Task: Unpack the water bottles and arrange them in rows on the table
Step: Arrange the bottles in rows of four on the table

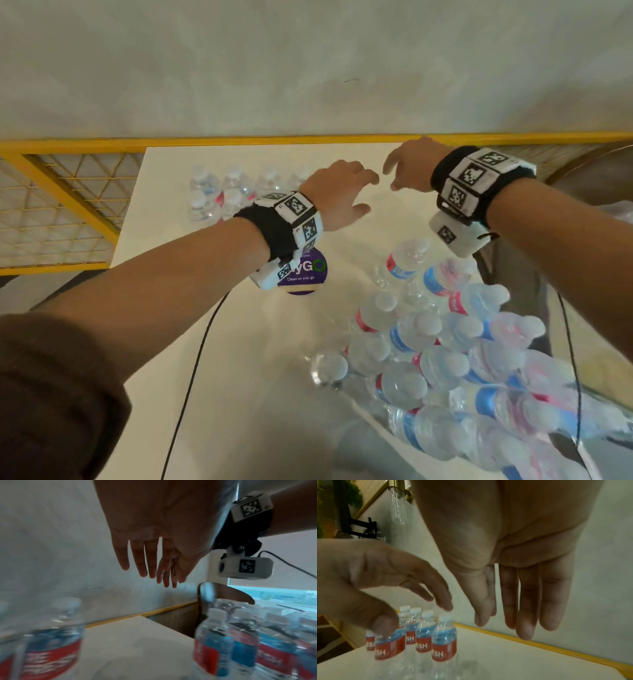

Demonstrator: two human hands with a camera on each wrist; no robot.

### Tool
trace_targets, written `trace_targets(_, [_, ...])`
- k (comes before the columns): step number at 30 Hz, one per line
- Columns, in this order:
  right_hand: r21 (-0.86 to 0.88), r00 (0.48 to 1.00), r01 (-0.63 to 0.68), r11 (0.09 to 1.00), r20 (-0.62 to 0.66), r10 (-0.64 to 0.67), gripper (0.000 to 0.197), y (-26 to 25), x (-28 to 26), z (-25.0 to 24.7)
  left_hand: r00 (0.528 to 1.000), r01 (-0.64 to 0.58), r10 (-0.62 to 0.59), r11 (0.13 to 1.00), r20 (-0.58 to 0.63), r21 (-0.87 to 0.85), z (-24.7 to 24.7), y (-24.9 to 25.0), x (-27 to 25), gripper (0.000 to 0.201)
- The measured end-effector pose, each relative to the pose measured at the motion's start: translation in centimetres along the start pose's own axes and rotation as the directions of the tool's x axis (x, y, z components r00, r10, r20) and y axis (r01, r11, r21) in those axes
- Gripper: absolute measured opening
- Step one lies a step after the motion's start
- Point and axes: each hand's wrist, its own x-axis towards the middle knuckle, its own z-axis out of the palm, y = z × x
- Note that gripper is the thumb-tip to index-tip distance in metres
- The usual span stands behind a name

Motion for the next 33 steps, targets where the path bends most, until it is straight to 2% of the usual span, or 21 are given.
trace_targets(4, [-0.023,0.993,-0.047,0.999,0.104,0.049,0.032,4.0,-4.4,1.7,0.973,-0.052,0.063,0.997,0.223,-0.052,2.5,5.5,1.3,0.053])
trace_targets(8, [-0.04,0.979,-0.019,0.999,0.201,0.027,0.031,6.0,-7.6,4.1,0.933,0.012,0.028,0.994,0.358,-0.108,4.7,7.7,2.1,0.061])
trace_targets(12, [-0.084,0.963,-0.032,0.996,0.264,0.053,0.036,7.0,-8.9,5.8,0.936,0.061,0.006,0.982,0.353,-0.178,5.5,8.3,2.3,0.057])
trace_targets(15, [-0.143,0.951,-0.027,0.989,0.302,0.07,0.038,7.3,-8.9,6.5,0.959,0.093,-0.04,0.98,0.281,-0.176,5.7,8.3,2.3,0.043])
trace_targets(20, [-0.154,0.979,0.018,0.988,0.201,0.013,0.03,6.5,-8.0,6.9,0.963,0.147,-0.111,0.98,0.247,-0.136,4.3,7.9,2.0,0.032])
trace_targets(24, [-0.062,0.989,0.001,0.998,0.145,0.008,0.029,5.3,-6.7,6.9,0.951,0.26,-0.206,0.937,0.228,-0.236,2.7,5.4,0.9,0.03])
trace_targets(27, [-0.017,0.991,-0.001,1.0,0.133,0.003,0.029,3.8,-5.6,6.6,0.959,0.258,-0.217,0.936,0.183,-0.239,1.4,3.2,0.3,0.029])
trace_targets(28, [-0.006,0.991,0.001,1.0,0.132,0.0,0.029,3.3,-5.3,6.5,0.957,0.25,-0.211,0.948,0.201,-0.195,1.4,2.9,0.0,0.032])
trace_targets(30, [0.003,0.991,0.007,1.0,0.131,-0.008,0.03,2.4,-4.8,6.3,0.935,0.203,-0.18,0.978,0.305,-0.045,2.4,2.9,-0.7,0.051])
trace_targets(33, [0.011,0.991,-0.003,1.0,0.13,0.001,0.03,2.1,-4.3,6.5,0.881,0.191,-0.149,0.98,0.449,-0.05,5.2,3.9,-1.7,0.062])
